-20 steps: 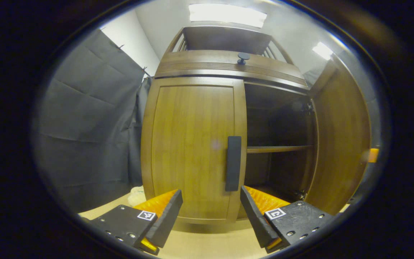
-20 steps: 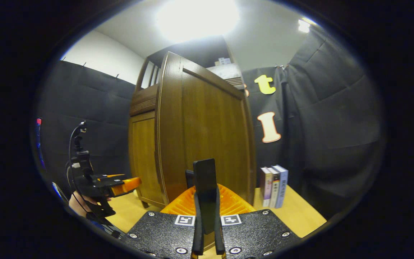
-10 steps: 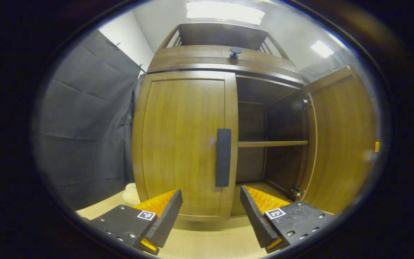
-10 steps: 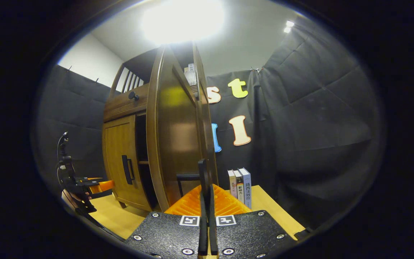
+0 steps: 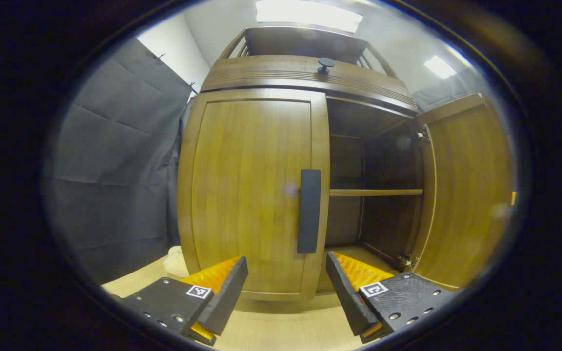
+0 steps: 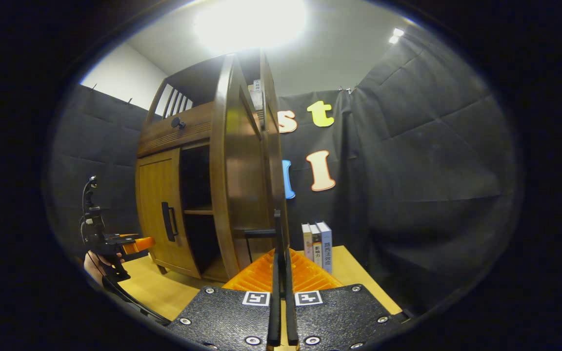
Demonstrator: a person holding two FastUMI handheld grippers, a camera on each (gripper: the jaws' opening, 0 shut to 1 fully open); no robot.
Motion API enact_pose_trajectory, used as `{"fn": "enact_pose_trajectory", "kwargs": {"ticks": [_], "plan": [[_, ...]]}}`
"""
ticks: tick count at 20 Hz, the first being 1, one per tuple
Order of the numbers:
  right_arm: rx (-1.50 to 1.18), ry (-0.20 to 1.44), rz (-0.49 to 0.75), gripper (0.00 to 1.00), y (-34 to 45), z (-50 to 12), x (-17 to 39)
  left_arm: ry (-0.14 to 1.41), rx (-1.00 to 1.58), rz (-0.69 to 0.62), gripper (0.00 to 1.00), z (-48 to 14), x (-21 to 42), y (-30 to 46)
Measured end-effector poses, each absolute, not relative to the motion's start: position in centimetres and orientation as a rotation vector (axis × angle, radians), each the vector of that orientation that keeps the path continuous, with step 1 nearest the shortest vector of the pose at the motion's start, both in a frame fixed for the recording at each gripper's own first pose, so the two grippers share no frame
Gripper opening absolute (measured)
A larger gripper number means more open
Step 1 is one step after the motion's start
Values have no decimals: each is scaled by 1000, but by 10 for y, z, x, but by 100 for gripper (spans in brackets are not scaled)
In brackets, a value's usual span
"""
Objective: Open the right door of the double-door shoe cabinet with the right hand, and open the left door with the left hand.
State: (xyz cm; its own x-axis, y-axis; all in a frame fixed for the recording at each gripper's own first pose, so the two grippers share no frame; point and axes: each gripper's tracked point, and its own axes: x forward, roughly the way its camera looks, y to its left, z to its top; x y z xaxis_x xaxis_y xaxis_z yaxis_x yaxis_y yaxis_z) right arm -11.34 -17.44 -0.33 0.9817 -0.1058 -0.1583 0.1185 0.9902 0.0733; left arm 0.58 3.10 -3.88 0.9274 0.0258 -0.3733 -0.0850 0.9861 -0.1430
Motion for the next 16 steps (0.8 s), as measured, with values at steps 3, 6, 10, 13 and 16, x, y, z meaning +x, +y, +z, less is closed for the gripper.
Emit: {"fn": "enact_pose_trajectory", "kwargs": {"ticks": [3,6,10,13,16], "plan": [[89,150,-191,22,-202,10,-159,366,-137,63,94,-37,6,32],[103,152,-239,55,-206,16,-183,351,-124,61,100,-35,7,32],[145,185,-239,93,-183,14,-207,328,-117,41,94,-31,8,31],[111,175,-215,95,-153,28,-217,299,-107,32,91,-25,15,30],[137,125,-165,95,-119,53,-220,288,-104,20,100,-24,19,31]]}}
